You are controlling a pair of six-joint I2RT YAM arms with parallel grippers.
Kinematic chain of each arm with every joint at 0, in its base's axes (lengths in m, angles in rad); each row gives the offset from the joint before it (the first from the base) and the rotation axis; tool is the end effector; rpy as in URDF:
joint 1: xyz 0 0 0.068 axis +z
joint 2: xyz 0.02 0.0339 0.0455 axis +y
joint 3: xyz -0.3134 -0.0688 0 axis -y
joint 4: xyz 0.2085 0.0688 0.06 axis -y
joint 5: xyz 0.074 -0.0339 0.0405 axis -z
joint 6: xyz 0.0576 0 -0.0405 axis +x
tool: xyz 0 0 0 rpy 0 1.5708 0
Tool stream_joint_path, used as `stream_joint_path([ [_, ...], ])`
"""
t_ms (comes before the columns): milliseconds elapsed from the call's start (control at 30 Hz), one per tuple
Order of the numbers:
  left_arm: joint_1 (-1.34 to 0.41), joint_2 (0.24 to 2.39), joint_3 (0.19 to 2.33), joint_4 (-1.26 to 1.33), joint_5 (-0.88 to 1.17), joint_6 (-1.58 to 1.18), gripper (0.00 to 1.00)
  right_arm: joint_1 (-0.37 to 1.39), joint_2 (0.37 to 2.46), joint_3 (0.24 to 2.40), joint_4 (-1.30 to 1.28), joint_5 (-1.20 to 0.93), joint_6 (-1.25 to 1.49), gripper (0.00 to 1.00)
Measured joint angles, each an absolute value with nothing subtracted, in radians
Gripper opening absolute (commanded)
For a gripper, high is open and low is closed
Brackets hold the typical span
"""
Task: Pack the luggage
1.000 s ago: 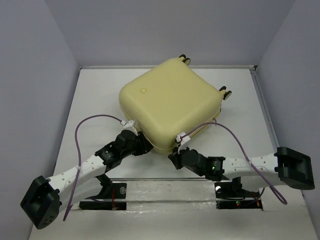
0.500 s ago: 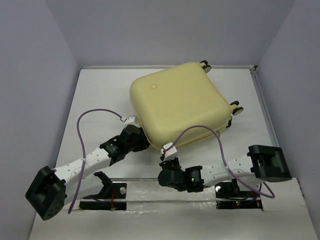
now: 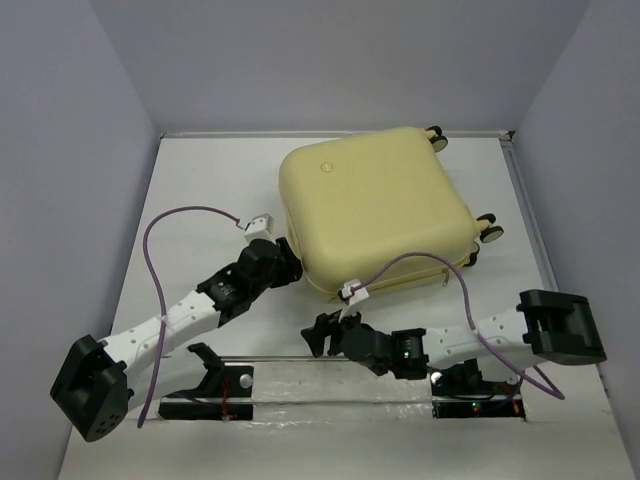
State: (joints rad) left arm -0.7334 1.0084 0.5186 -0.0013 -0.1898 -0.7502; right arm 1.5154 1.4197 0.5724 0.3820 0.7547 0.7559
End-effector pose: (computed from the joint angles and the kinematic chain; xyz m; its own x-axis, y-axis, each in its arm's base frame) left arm 0.1412 -0.1126 0.2719 -0.6202 -0.3424 -0.7058 0.1516 0.8304 -0.5361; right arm 0.0538 0.2569 0.2547 -0.4938 0.1210 -0.8611 -0.4876 0.7815 0.3893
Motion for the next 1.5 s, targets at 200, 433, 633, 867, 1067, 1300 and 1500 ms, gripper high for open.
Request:
stream_joint_path([
  [200,-0.700,0.971,0.596,0.016,-0.186,-0.730,0.56,1.539,1.138,0.514,0.142,0.649,0.950,0.62],
  [433,-0.506,0.891,0.608,0.086,-0.146,-0.725,0.58,1.434,0.864,0.470,-0.356,0.686,1.231,0.13],
  [633,-0.330,0.984,0.698,0.095,-0.083,-0.713,0.70,1.140,0.767,0.461,-0.579,0.727,1.261,0.07],
  [867,-0.230,1.386,1.145,0.085,0.026,-0.651,0.82,0.870,0.767,0.481,-0.657,0.736,1.213,0.07],
  [1067,-0.165,1.716,1.471,0.046,0.150,-0.606,0.83,0.636,0.817,0.554,-0.659,0.712,1.075,0.07],
  [1300,-0.140,2.062,1.807,-0.059,0.262,-0.529,0.84,0.363,0.891,0.534,-0.520,0.602,0.864,0.07],
  [1500,-0.156,2.249,2.027,-0.100,0.332,-0.484,0.83,0.304,1.005,0.542,-0.344,0.558,0.701,0.08],
])
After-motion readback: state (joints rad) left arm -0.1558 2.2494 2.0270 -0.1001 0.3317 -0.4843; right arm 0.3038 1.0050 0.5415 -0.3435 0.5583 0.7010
